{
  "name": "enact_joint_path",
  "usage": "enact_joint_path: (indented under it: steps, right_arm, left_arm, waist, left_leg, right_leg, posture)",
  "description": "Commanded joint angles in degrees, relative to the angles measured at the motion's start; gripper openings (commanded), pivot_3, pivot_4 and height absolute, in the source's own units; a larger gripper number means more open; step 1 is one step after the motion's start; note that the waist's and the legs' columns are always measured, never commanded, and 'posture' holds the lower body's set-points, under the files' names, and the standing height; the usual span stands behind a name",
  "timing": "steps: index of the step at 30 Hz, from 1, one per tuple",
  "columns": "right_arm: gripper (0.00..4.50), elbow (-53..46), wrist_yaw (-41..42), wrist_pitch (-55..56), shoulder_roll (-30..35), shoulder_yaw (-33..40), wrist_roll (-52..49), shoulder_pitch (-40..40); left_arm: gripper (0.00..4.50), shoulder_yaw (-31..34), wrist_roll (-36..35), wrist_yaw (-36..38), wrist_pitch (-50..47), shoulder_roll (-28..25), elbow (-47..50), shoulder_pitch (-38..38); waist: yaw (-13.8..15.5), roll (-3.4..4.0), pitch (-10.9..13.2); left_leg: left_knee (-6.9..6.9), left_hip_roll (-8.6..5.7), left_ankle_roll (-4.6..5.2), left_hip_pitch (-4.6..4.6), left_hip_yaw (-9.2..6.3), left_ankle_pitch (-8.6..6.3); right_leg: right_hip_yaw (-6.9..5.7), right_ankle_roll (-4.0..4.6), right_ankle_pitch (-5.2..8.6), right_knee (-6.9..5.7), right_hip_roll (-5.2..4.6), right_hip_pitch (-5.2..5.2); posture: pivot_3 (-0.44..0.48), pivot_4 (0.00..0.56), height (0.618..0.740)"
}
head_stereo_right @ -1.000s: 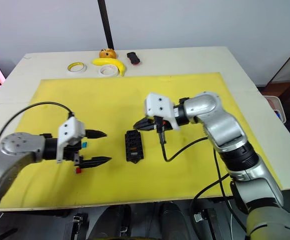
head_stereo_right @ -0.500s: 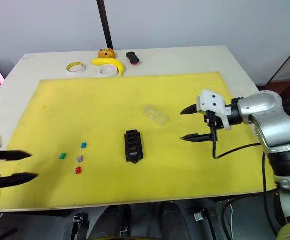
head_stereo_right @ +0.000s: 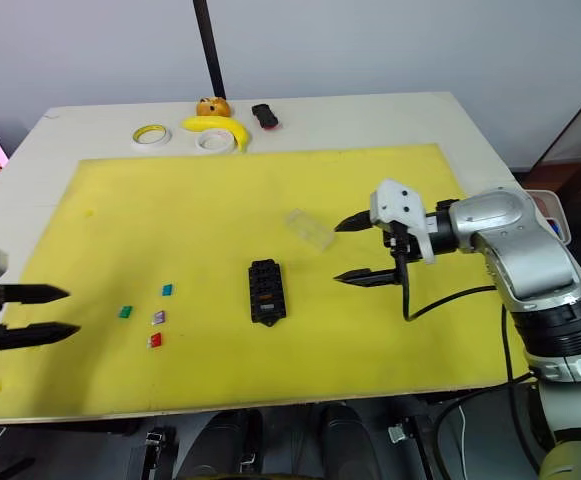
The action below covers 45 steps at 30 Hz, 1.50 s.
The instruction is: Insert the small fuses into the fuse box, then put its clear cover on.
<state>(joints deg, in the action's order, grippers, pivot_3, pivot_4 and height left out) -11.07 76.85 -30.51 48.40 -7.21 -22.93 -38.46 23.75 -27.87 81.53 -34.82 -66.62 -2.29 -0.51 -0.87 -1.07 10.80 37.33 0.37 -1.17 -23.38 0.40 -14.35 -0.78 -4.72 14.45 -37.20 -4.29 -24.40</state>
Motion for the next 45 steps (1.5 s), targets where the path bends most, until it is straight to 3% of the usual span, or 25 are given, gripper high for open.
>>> enact_joint_path:
  steps: [1,7,12,20,24,28,37,45]
  right_arm:
    - [4.46,-6.10,-0.13,-2.57,-1.73,-1.38,-3.12,-2.92]
    - [4.46,-8.84,-2.18,-3.81,-4.40,-3.88,-2.84,-4.91]
    - [4.46,-11.45,-3.46,-4.99,-4.17,-3.51,-3.86,-4.32]
    - [4.46,-14.35,-5.42,-6.94,-2.34,-2.47,-4.63,-2.57]
    - [4.50,-14.78,-6.24,-7.36,-2.02,-2.64,-5.00,-2.47]
    - [4.50,-14.56,-6.71,-7.39,-1.99,-3.04,-4.86,-2.71]
    - [4.50,-13.89,-7.39,-6.90,-2.77,-4.25,-4.30,-3.01]
    - [4.50,-12.85,-7.57,-5.96,-3.34,-5.43,-3.52,-3.26]
  left_arm:
    - [4.50,-8.68,1.28,4.20,0.55,-1.52,-3.91,7.49]
    - [4.50,-25.14,7.40,10.58,5.32,-0.62,-15.29,22.83]
    - [4.50,-35.16,9.28,10.97,10.77,2.54,-24.18,31.52]
    - [4.50,-42.53,8.86,10.97,15.31,5.04,-28.97,33.87]
    - [3.23,-43.54,8.40,10.97,17.67,5.32,-30.12,32.72]
    - [1.16,-42.69,7.63,10.97,16.61,5.00,-29.41,31.74]
    - [1.16,-40.09,4.66,10.97,12.72,1.68,-25.91,26.56]
    - [1.16,-30.60,1.24,10.24,3.48,0.34,-20.62,18.17]
  waist:
    - [0.03,0.00,0.00]
    - [0.15,-0.03,-0.02]
    - [0.17,-0.04,-0.02]
    - [0.27,-0.04,-0.03]
    - [0.20,-0.03,-0.04]
    - [0.01,-0.03,-0.04]
    - [-0.54,-0.04,-0.04]
    - [-0.60,-0.04,-0.04]
  left_leg:
    - [0.00,-0.01,0.00,0.00,0.01,0.00]
    - [0.08,-0.02,0.00,-0.06,0.08,0.00]
    - [0.11,0.02,0.00,-0.06,0.27,0.00]
    - [0.19,0.06,0.01,-0.05,0.30,0.00]
    - [0.22,0.08,0.03,-0.04,0.29,-0.02]
    - [0.33,0.10,0.17,-0.04,0.30,-0.10]
    - [0.68,0.21,0.70,-0.02,0.87,-0.44]
    - [0.68,0.28,0.72,-0.02,0.89,-0.46]
  right_leg:
    - [0.00,0.00,0.00,0.00,0.00,0.00]
    - [0.00,-0.01,-0.01,-0.05,0.13,0.00]
    - [0.07,-0.01,-0.01,-0.09,0.16,-0.03]
    - [0.12,-0.01,-0.01,-0.16,0.18,-0.03]
    - [0.18,-0.01,-0.01,-0.16,0.17,-0.03]
    - [0.26,-0.03,-0.02,-0.16,0.17,-0.04]
    - [0.68,-0.23,-0.12,-0.09,0.17,-0.09]
    - [0.69,-0.23,-0.12,-0.12,0.20,-0.13]
  posture:
    - [0.000,0.150,0.740]
    - [0.000,0.150,0.740]
    - [0.000,0.150,0.740]
    - [0.000,0.150,0.740]
    - [0.000,0.150,0.740]
    - [0.000,0.150,0.740]
    - [0.000,0.150,0.740]
    - [0.000,0.150,0.740]
